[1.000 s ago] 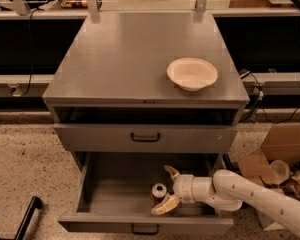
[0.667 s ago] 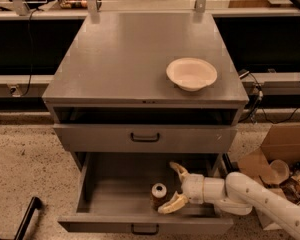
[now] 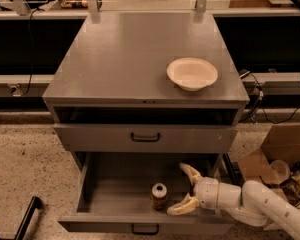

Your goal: Place orange can into middle drawer

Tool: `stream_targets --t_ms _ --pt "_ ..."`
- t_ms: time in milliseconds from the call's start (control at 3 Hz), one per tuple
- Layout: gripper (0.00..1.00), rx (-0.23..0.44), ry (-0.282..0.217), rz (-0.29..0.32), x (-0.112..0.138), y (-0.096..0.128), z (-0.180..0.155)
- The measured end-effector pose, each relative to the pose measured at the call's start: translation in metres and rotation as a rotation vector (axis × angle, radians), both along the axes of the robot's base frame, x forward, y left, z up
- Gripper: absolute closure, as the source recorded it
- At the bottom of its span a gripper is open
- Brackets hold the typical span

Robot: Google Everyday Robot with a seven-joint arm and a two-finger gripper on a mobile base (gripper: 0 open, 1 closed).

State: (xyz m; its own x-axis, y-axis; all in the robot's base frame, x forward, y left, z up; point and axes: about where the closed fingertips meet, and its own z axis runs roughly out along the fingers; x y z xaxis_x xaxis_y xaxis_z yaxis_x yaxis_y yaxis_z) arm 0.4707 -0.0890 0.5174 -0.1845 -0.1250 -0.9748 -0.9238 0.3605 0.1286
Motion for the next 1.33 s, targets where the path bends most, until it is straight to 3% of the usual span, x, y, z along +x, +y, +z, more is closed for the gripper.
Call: stream_targets --t_ms 333,667,1000,1333 --pt "0.00 0.004 -0.017 0.015 -0.003 0.001 0.002" --pt "0.00 -0.039 -0.101 0.066 -0.023 0.007 0.039" --pt "0.00 -0.163 -0.181 0.080 -0.050 0.021 0.081" --pt "0.00 -0.289 -0.150 0.097 -0.072 0.045 0.108"
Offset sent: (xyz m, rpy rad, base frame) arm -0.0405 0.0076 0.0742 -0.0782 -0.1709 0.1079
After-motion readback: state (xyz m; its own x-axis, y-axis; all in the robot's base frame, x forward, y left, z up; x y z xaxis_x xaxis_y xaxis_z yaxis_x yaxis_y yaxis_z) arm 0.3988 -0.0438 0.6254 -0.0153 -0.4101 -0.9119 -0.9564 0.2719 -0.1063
